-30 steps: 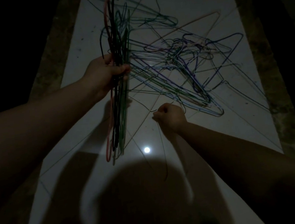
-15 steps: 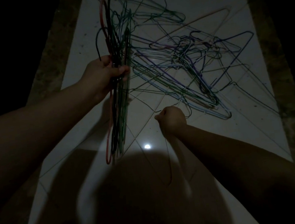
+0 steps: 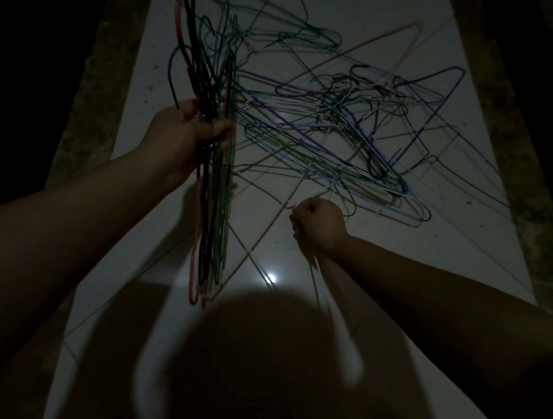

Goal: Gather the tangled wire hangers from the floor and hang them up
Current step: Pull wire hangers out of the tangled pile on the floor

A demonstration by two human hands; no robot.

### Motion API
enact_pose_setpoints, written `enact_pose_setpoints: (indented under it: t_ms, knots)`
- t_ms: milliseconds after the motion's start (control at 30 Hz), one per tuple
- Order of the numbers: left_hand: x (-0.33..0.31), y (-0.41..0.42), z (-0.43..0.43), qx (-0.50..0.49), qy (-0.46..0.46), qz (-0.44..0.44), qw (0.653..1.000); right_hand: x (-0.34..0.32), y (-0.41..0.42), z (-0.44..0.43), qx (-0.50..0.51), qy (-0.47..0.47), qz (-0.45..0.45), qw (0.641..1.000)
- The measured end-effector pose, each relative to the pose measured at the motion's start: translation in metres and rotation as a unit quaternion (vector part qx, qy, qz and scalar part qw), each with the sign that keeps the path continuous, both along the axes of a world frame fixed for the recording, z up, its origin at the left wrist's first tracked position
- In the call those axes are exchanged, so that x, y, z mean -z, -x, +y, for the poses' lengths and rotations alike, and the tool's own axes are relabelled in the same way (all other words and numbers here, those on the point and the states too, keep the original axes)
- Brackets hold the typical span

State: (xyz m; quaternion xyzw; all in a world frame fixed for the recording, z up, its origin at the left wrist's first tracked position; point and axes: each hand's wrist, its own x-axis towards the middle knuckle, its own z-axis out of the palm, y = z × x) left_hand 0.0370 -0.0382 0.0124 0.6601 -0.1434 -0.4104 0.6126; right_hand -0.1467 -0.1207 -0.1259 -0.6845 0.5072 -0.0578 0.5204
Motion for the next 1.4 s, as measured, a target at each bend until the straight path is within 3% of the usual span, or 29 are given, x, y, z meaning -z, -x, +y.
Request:
enact_pose_setpoints:
  t_ms: [133,300,700,900,1100,1400]
  knots:
    - [-0.003,-0.002,-0.001,-0.009,0.011,0.011,1.0,-0.012,0.0,0.0,0.024,0.019,-0.002,1.0]
    - [-0.006,-0.006,-0.003,-0.016,0.007,0.015,1.0,-0.024,0.003,0.004,0.07,-0.063,-0.054,0.994]
    - [-0.021,-0.013,0.0,-0.004,0.039,-0.013,0.999,-0.047,0.003,0.02,-0.031,-0.028,-0.037,0.998]
    - [-0.029,-0.012,0.001,0.001,0.046,-0.023,0.999,-0.05,0.005,0.02,-0.029,-0.028,-0.049,0.998]
    - [-0.032,-0.012,0.002,0.005,0.04,-0.038,0.998,-0.061,0.02,0.002,0.019,-0.137,-0.093,0.986]
    - [-0.035,-0.001,-0.008,0.011,0.035,-0.03,0.999,-0.083,0.046,-0.037,-0.022,-0.172,-0.12,0.978]
